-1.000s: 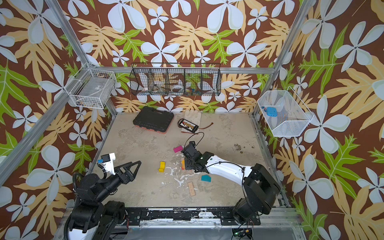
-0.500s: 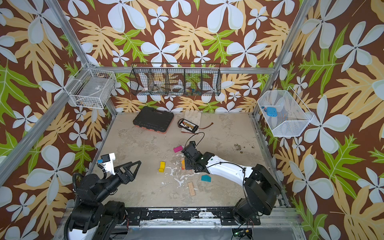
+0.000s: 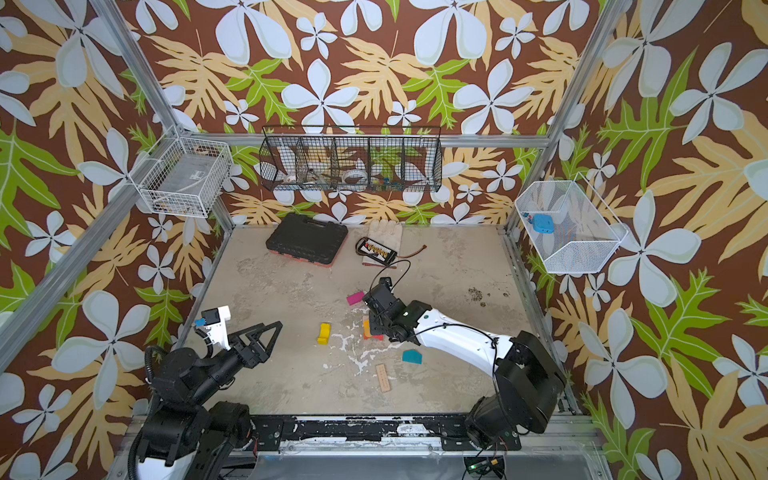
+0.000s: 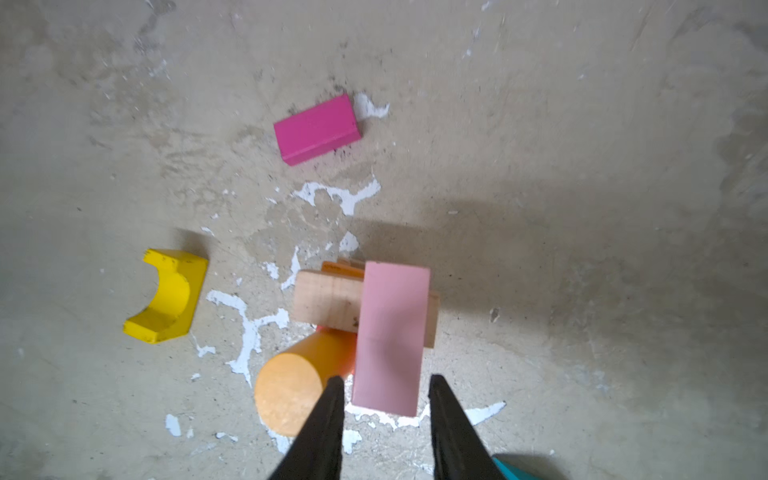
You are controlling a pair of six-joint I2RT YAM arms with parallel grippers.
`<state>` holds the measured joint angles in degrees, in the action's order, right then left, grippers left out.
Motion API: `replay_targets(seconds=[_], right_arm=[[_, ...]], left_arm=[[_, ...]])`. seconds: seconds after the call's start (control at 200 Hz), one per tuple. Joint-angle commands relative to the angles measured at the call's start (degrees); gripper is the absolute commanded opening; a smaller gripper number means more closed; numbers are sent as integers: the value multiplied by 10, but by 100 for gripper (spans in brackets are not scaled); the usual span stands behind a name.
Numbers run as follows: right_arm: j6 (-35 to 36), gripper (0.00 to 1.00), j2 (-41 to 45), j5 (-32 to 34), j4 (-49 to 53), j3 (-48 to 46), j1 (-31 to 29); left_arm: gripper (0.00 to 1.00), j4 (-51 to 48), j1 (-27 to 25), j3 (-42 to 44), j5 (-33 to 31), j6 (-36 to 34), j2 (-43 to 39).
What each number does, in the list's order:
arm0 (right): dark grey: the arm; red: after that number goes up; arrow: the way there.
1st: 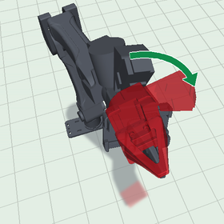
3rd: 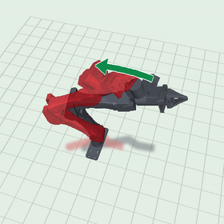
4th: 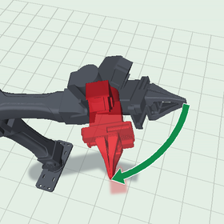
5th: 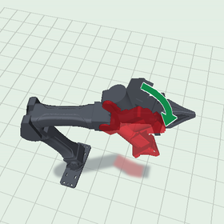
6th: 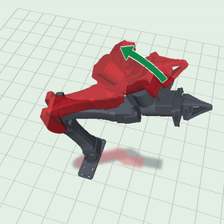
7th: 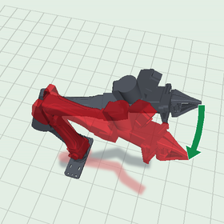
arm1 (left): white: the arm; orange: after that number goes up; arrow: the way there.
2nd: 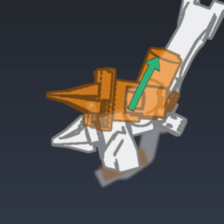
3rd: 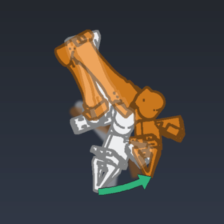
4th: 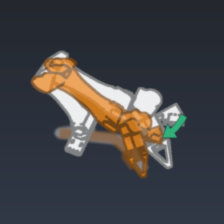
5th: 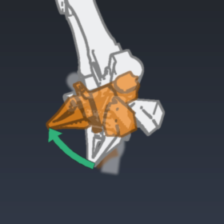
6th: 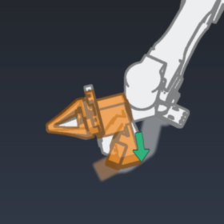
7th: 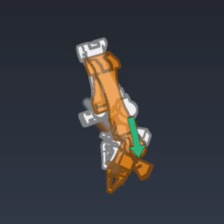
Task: Build the wood block tower
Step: 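Raise the right gripper and move it toward the magenta block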
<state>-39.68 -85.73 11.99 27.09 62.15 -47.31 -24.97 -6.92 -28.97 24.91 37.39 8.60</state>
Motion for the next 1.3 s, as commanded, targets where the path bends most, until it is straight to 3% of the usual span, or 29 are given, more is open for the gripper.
replay_targets(seconds=[0.0, 0.085, 0.21, 0.375, 0.586, 0.826, 1.296], right_arm=[[34, 44, 9, 42, 35, 58, 0], [57, 53, -5, 40, 45, 119, 0], [72, 55, -66, 19, 56, 207, 0], [68, 61, -194, -29, 70, 312, -1], [34, 66, -351, -36, 124, 441, 0], [-38, 63, -445, -48, 154, 499, 7], [-78, 68, -441, -66, 110, 434, 27]], left_arm=[[100, 15, 0, 0, 2, 1, 0], [100, 15, -1, 0, 2, 1, 0], [100, 15, -1, 0, 1, 1, 1], [100, 15, -1, -1, 1, 1, 0], [100, 15, 0, 0, 4, 1, -1], [100, 15, 0, 0, 7, 1, -6], [100, 14, -1, 0, 7, 1, -7]])
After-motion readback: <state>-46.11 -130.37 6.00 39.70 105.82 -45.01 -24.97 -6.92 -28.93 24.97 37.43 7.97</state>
